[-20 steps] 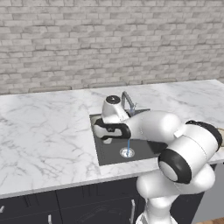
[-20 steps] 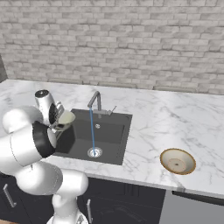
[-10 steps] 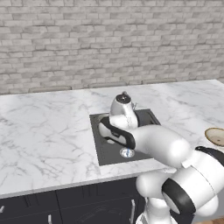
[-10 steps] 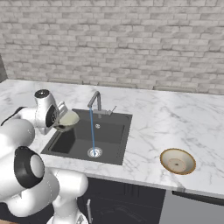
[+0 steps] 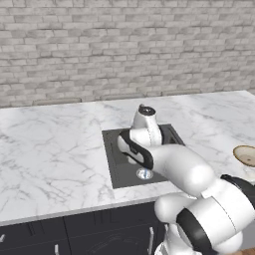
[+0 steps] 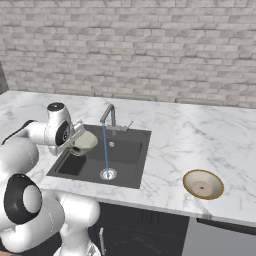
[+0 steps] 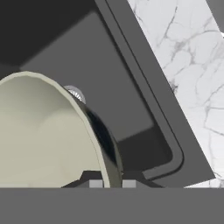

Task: Rinse each bowl for a few seconds and place them down in the sink or on the counter.

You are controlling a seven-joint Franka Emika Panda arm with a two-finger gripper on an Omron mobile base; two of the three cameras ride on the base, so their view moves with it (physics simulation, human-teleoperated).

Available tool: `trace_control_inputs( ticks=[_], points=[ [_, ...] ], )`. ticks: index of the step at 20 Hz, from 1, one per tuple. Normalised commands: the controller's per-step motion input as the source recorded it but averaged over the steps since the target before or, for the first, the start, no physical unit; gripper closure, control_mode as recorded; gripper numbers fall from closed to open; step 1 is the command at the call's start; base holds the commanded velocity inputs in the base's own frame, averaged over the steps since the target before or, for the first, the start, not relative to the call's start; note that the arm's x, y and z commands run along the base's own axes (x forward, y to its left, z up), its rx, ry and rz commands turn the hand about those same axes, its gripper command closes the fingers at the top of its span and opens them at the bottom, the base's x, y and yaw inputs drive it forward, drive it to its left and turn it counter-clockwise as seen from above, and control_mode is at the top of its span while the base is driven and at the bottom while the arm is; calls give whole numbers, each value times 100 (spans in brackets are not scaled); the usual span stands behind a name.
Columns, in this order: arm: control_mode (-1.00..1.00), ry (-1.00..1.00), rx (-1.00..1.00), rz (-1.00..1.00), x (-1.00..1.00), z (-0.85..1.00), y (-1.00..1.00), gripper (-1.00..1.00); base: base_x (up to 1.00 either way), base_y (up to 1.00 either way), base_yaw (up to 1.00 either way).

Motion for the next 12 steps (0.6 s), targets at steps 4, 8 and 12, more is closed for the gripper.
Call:
trace_control_inputs(
  ticks=[4,8,12],
  points=[
    [-100,9,0,-10,9,0,-27,100,0,0,0],
    [-100,4,-1,-5,18,0,-14,100,0,0,0],
    [-100,0,-2,-1,18,-2,-11,100,0,0,0]
  ],
)
